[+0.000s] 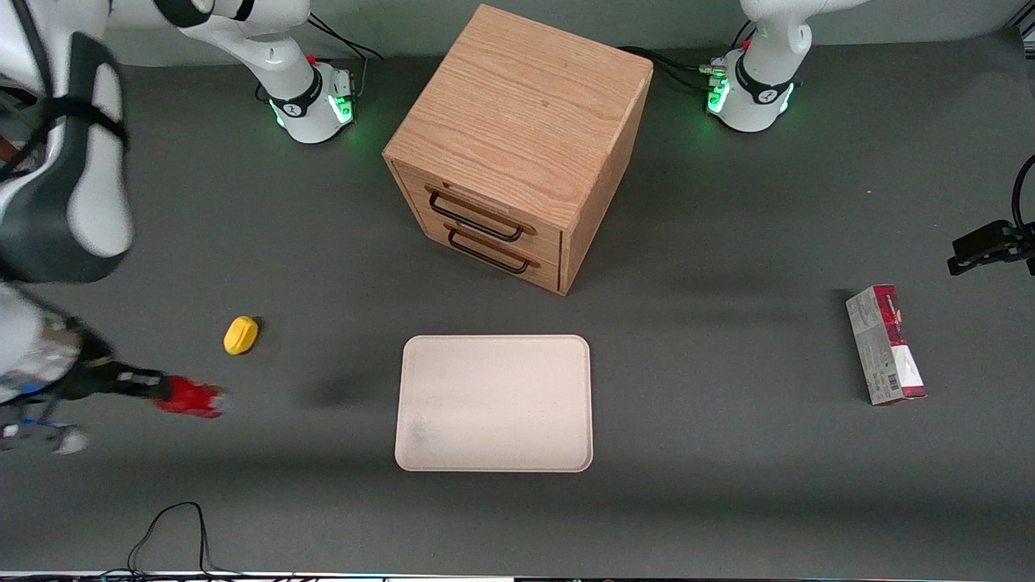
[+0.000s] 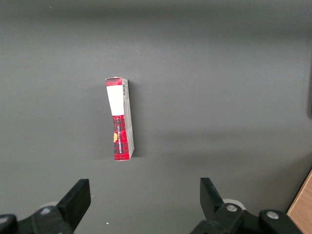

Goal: Place coke bottle on tray
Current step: 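Carry the bottle over the cream tray and lower it onto the tray, then open the right gripper and withdraw it away from the tray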

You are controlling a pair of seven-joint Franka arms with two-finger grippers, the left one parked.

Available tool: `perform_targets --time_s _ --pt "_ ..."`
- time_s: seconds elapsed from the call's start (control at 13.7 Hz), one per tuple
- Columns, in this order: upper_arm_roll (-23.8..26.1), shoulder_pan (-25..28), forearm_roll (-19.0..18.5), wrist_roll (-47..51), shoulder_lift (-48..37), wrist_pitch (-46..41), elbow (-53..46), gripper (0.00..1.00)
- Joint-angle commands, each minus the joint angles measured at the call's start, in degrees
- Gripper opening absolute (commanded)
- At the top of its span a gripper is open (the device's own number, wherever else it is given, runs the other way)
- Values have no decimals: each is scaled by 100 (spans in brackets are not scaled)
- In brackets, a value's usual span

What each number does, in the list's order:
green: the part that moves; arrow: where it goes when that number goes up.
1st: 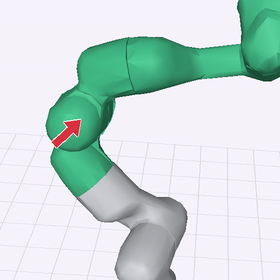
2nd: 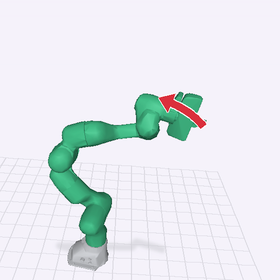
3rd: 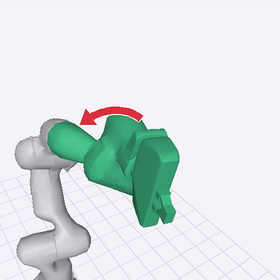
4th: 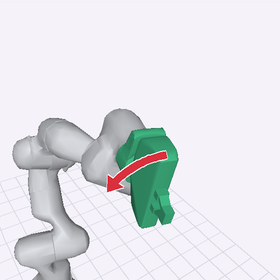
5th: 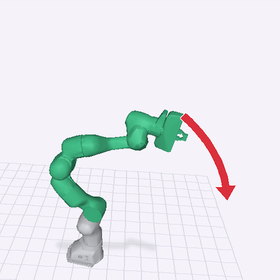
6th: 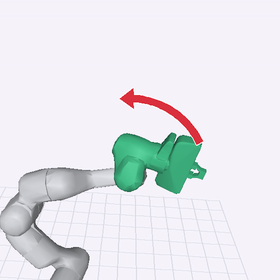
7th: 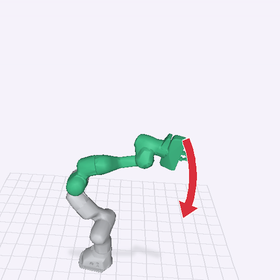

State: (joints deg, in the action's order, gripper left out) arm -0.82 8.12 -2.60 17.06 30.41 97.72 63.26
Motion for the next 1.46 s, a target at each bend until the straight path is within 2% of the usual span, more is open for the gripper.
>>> perform_targets --time_s 0.0,0.22,0.51,0.73,0.88,0.95,1.02,1.39 --pt "1221 93 -898 1568 236 535 134 0" --pt "1610 224 -900 1914 631 1326 178 0" --pt "1638 321 -997 1951 1300 2495 484 0" --pt "1638 321 -1067 1907 1520 2647 564 0" --pt "1638 321 -1260 1915 1529 2664 695 0" --pt "1638 304 -1269 1915 1529 2734 722 20" --pt "1638 321 -1313 1924 1529 2752 757 99" --pt "1629 295 -1357 1986 1363 2928 775 100"
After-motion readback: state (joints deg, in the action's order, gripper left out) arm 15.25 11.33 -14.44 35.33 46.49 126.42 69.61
